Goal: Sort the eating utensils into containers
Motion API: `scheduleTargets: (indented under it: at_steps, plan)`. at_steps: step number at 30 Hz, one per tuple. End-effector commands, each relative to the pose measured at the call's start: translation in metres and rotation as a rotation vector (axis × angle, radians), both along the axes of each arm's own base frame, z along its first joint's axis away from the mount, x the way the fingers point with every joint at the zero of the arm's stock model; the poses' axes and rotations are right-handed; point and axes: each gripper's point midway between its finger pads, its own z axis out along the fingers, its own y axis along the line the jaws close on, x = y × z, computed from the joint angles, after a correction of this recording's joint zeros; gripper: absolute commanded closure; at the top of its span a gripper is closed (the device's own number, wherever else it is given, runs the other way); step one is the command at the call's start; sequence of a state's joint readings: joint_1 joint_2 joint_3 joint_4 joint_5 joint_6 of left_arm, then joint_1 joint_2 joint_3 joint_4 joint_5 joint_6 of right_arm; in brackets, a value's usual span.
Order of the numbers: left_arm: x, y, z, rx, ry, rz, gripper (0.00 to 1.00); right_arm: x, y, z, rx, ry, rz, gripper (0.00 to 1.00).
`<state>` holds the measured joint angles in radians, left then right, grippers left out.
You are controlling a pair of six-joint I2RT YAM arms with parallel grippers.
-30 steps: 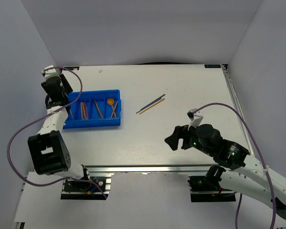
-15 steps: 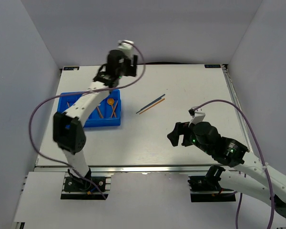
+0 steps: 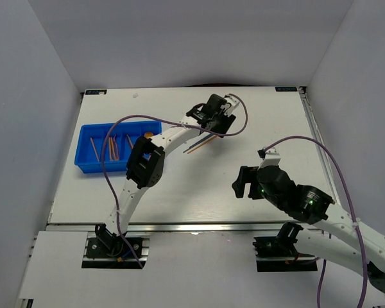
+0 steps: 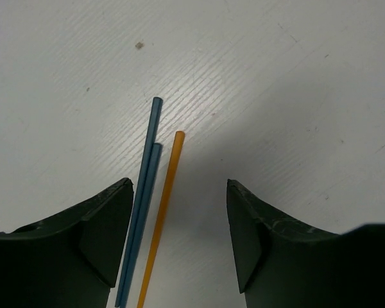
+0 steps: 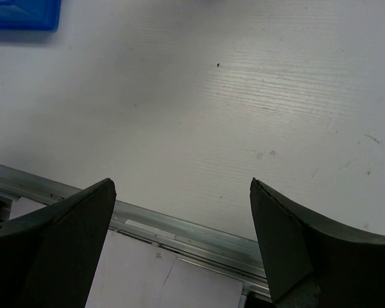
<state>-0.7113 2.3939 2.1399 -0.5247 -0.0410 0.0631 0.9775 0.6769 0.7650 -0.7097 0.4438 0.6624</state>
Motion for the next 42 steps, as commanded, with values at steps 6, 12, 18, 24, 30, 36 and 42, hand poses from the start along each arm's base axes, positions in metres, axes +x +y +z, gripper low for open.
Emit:
scheduleTargets:
  at_steps: [6,12,18,24,30,36,42]
  plan:
    - [0.000,-0.006,0.002,-0.019,-0.001,-0.005,0.34,0.006,-0.008,0.020,0.014,-0.024,-0.068,0.11]
    - [-0.002,-0.006,-0.017,-0.002,0.026,-0.007,0.38,0.007,-0.006,0.018,0.008,-0.024,-0.059,0.11]
    - [-0.004,-0.005,-0.032,-0.004,0.045,0.000,0.45,0.008,-0.005,0.018,0.000,-0.023,-0.052,0.11]
    - [-0.005,-0.007,-0.046,-0.004,0.065,0.002,0.46,0.007,-0.004,0.018,0.004,-0.026,-0.048,0.11]
    - [-0.005,-0.004,-0.069,0.023,0.090,0.014,0.46,0.007,-0.004,0.018,0.004,-0.028,-0.043,0.11]
    - [-0.013,-0.004,-0.082,0.025,0.130,0.007,0.52,0.007,-0.005,0.018,0.007,-0.031,-0.043,0.11]
    - [-0.037,-0.002,-0.094,0.014,0.215,0.021,0.69,0.007,-0.003,0.021,0.020,-0.036,-0.034,0.11]
